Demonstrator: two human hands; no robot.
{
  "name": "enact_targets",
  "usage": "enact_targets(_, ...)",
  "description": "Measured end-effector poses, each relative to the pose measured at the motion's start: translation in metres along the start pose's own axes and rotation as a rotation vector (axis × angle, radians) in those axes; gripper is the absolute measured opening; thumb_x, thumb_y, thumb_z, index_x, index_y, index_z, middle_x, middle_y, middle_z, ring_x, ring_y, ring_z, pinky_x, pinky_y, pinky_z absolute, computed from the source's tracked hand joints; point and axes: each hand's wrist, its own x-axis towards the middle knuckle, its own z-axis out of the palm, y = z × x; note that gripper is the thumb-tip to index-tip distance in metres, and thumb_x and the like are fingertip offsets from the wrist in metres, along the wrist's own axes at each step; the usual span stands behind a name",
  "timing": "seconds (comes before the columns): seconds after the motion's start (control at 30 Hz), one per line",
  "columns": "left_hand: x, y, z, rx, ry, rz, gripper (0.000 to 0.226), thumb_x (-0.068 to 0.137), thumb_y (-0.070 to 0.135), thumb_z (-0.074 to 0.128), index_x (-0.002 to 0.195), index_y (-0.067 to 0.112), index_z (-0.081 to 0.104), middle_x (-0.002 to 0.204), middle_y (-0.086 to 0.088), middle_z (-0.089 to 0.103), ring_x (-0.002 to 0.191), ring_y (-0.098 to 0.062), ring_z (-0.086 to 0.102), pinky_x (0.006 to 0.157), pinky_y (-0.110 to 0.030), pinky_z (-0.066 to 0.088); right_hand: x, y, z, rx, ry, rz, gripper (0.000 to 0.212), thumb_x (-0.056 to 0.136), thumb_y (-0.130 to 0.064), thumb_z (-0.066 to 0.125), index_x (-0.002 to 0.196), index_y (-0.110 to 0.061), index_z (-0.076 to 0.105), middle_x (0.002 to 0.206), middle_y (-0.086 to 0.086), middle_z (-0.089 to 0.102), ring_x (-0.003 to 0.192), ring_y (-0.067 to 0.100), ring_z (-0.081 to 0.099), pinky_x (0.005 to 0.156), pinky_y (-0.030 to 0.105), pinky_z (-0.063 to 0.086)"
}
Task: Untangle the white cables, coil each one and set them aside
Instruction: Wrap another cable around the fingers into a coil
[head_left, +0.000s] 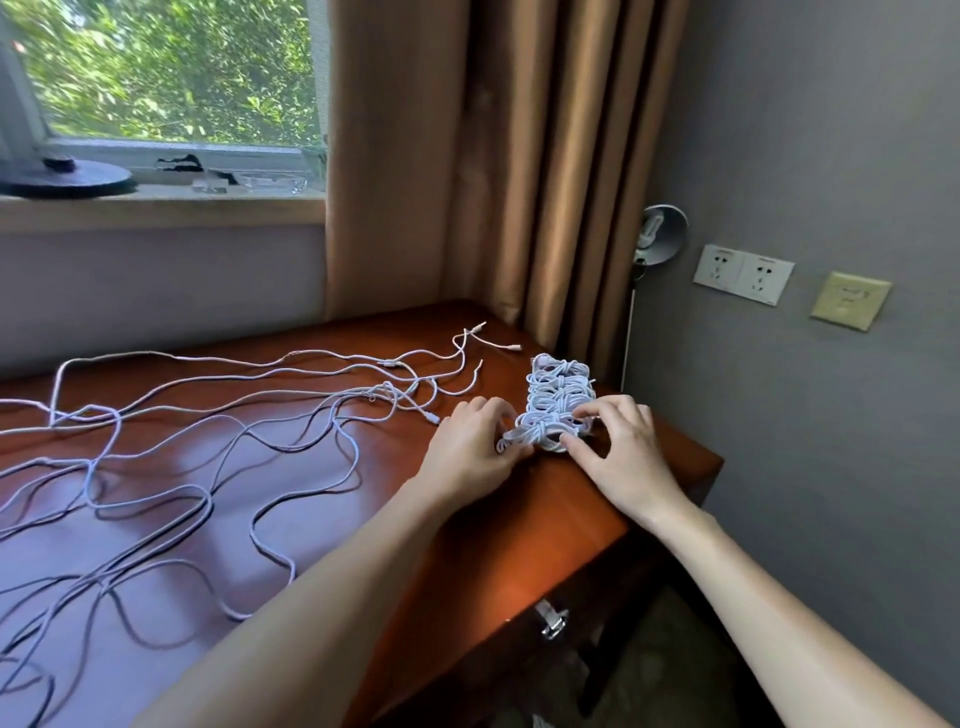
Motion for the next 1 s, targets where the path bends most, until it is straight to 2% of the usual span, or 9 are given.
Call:
enact_targets(0.3,-0.005,-0.017,-0.038,0.131,0.004,-0.007,0.037,0.089,0.037,0.068,0.122,0.022,0.061,0.117,0.002,0.061,0.113,-0.020,0.052,0.096,-0.037,0.043,0.013,-0.032,0.004,0.038,-0.030,-0.108,0.022,0.086,-0.024,0.073,0.107,-0.026,0.067,0.111,-0.009,0.059,0.109,0.017,0.052,0.097,0.038,0.043)
enact_targets(0.47,-0.010,-0.035,-0.061,0.168,0.051,-0.038,0.032,0.089,0.032,0.067,0.119,0.022,0.063,0.119,0.004,0.062,0.115,-0.023,0.049,0.095,-0.037,0.040,0.026,-0.054,0.016,0.082,-0.073,-0.149,0.019,0.087,-0.021,0.072,0.106,-0.024,0.067,0.107,-0.007,0.061,0.110,0.017,0.055,0.100,0.031,0.039)
enact_targets(0.6,-0.013,-0.053,-0.078,0.226,0.094,-0.064,0.032,0.088,0.025,0.067,0.120,0.023,0.065,0.124,0.003,0.060,0.117,-0.026,0.046,0.093,-0.037,0.038,0.037,-0.069,0.029,0.101,-0.163,-0.155,0.020,0.090,-0.024,0.069,0.110,-0.025,0.066,0.110,-0.009,0.060,0.111,0.014,0.055,0.104,0.037,0.042)
enact_targets(0.7,-0.013,-0.070,-0.085,0.244,0.118,-0.085,0.036,0.087,0.024,0.067,0.124,0.025,0.063,0.131,0.004,0.058,0.124,-0.025,0.045,0.097,-0.039,0.038,0.045,-0.079,0.040,0.101,-0.218,-0.178,0.022,0.092,-0.026,0.067,0.114,-0.025,0.065,0.113,-0.011,0.059,0.111,0.014,0.055,0.103,0.036,0.043)
enact_targets(0.87,-0.016,-0.088,-0.084,0.222,0.070,-0.147,0.049,0.090,0.032,0.059,0.138,0.025,0.053,0.141,0.003,0.052,0.130,-0.024,0.043,0.103,-0.039,0.037,0.058,-0.097,0.063,0.064,-0.318,-0.212,0.030,0.094,-0.029,0.064,0.123,-0.026,0.063,0.125,-0.010,0.060,0.116,0.014,0.051,0.105,0.034,0.040)
enact_targets(0.93,-0.018,-0.095,-0.082,0.206,0.040,-0.173,0.054,0.089,0.036,0.057,0.141,0.025,0.050,0.142,0.002,0.052,0.130,-0.025,0.045,0.103,-0.039,0.038,0.063,-0.102,0.075,0.052,-0.355,-0.226,0.031,0.094,-0.032,0.064,0.124,-0.027,0.063,0.127,-0.011,0.060,0.118,0.014,0.051,0.107,0.035,0.040)
enact_targets(1.0,-0.020,-0.101,-0.079,0.185,0.043,-0.179,0.050,0.090,0.032,0.061,0.138,0.024,0.051,0.139,0.001,0.054,0.124,-0.026,0.049,0.101,-0.037,0.038,0.067,-0.106,0.085,0.044,-0.376,-0.227,0.031,0.093,-0.034,0.065,0.124,-0.027,0.064,0.128,-0.010,0.061,0.120,0.015,0.052,0.108,0.036,0.040)
